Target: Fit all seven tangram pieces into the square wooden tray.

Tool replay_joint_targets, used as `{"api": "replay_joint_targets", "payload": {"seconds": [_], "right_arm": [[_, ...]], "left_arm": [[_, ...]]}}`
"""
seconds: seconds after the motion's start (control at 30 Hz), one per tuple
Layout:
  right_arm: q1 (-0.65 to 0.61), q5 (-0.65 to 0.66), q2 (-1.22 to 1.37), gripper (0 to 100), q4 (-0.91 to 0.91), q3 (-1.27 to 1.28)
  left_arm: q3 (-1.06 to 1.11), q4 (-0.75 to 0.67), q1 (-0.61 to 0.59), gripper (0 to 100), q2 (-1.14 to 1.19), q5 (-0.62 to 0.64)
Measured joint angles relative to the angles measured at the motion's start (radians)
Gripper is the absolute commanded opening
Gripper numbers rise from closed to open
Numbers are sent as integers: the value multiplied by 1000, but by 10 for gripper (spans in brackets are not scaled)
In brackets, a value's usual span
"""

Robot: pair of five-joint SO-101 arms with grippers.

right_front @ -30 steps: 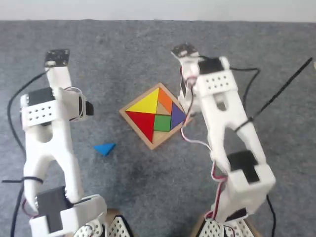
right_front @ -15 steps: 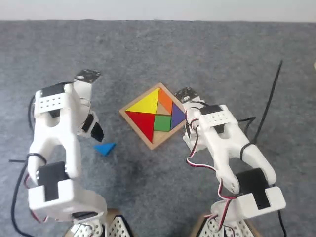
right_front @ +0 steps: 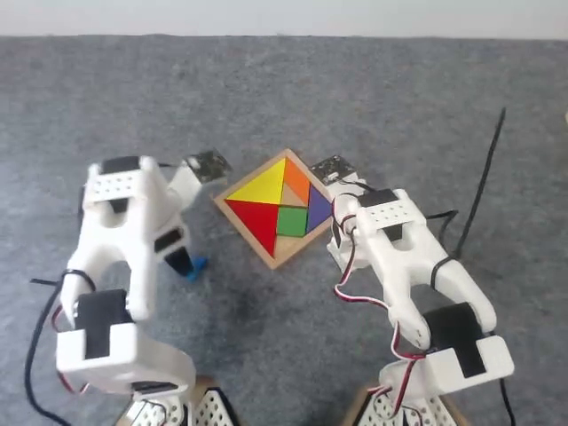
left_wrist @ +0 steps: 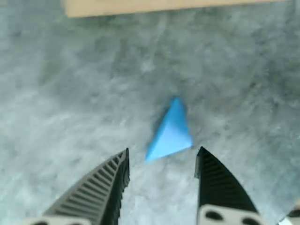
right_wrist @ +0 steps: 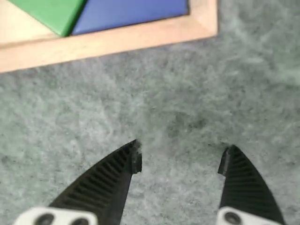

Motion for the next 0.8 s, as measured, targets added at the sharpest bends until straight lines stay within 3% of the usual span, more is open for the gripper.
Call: {"api": "replay_joint_targets", "payload": {"seconds": [0.2,0.5,0.8], "right_arm": [[0,0,0,274,0,0],[0,0,0,274,0,0],[0,0,0,274,0,0]], "left_arm": [[144,-178,11,208,0,0],[157,-215,9,201,0,0],[187,-227,25,37,-6,0]]}}
